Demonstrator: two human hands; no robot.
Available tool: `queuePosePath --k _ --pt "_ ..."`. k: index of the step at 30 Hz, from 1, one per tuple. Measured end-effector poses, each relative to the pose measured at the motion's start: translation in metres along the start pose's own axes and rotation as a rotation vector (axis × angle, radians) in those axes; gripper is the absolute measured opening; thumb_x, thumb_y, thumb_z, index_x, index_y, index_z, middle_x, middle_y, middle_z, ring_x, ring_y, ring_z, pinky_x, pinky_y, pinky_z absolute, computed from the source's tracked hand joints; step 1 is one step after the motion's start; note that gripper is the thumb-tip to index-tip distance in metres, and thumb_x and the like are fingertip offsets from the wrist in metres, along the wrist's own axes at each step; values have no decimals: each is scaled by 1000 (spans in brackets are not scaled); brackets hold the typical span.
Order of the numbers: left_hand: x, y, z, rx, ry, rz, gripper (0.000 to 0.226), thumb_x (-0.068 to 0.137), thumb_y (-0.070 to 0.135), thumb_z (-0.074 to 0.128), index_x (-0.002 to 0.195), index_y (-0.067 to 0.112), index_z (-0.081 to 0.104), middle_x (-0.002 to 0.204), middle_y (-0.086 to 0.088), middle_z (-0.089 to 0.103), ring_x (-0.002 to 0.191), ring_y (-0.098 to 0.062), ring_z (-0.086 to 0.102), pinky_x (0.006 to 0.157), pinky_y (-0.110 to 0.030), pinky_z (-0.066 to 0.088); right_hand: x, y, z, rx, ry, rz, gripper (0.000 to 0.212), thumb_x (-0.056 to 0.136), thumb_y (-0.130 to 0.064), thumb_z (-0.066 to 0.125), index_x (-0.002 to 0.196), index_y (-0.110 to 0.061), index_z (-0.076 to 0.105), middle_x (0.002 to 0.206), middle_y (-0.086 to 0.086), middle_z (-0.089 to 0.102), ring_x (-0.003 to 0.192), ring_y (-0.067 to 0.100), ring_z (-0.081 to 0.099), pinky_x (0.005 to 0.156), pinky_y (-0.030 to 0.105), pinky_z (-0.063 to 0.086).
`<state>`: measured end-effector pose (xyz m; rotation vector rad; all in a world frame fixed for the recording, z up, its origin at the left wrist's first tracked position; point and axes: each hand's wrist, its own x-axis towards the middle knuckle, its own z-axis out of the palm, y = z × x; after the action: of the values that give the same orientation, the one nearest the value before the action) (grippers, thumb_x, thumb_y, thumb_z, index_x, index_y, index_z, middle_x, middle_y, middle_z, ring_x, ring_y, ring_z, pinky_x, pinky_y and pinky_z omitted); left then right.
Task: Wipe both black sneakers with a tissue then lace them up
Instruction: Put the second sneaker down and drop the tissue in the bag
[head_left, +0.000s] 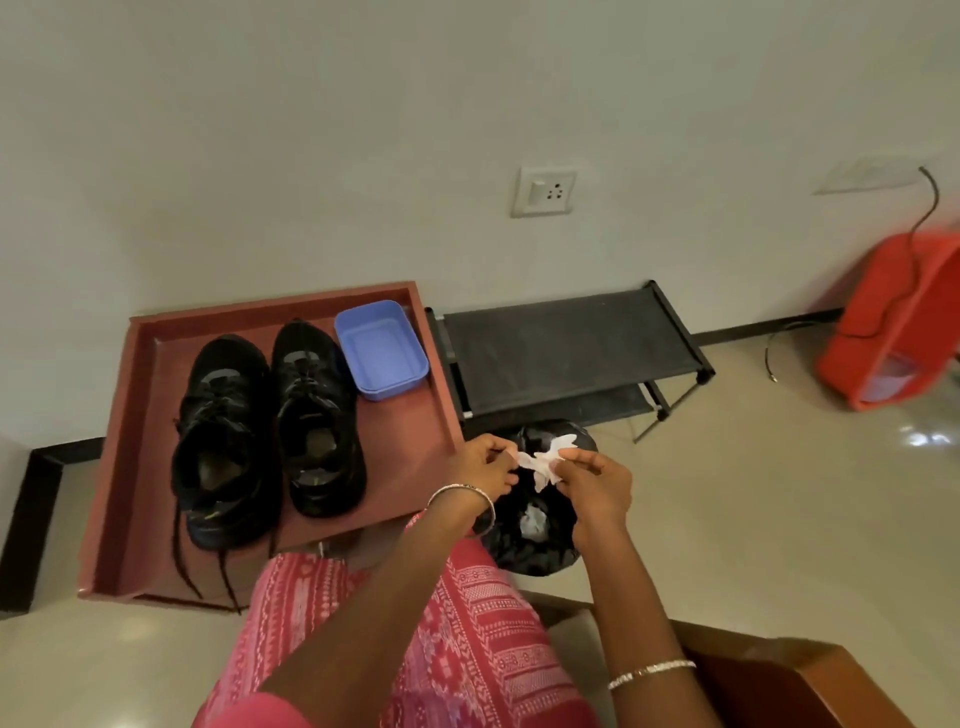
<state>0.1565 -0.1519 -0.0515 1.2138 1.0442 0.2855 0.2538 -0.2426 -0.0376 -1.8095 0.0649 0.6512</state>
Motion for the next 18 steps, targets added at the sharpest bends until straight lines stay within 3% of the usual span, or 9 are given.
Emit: queuePosePath --k 3,6,8,12,15,18 --pt "12 -9 7 21 47 -13 22 101 3 51 87 16 61 76 -4 63 60 -13 59 56 -19 51 26 22 3 -96 109 71 18 73 1 79 87 -10 75 89 11 75 82 29 71 83 43 60" --pt "17 -11 2 34 56 1 17 101 2 49 93 9 62 76 -5 63 64 -13 60 58 -19 51 36 34 8 -145 215 130 19 80 -3 75 98 -9 75 94 12 71 86 31 66 79 33 53" --pt "19 -12 -7 17 80 24 17 101 1 50 91 9 62 76 -6 64 65 -14 61 57 -17 52 41 37 10 -120 250 145 16 82 -2 71 92 -15 74 89 11 68 83 29 64 78 33 52" --pt "12 -8 -30 -82 158 42 15 101 1 52 94 5 65 78 -8 65 67 -14 63 56 -14 54 45 40 9 -103 287 106 16 85 -9 68 79 -23 73 88 9 74 85 31 71 84 46 59" --pt "2 -2 -54 -175 254 70 14 100 2 53 98 2 67 79 -7 67 63 -10 65 58 -14 55 30 26 16 -60 230 24 15 87 -8 69 80 -20 72 86 5 74 86 25 71 84 43 60" --pt "-9 2 -84 -248 392 121 14 99 2 55 95 5 68 79 -9 69 68 -15 66 64 -20 57 6 9 37 -6 36 -61 16 90 -2 65 86 -16 73 86 4 75 85 21 72 79 34 60"
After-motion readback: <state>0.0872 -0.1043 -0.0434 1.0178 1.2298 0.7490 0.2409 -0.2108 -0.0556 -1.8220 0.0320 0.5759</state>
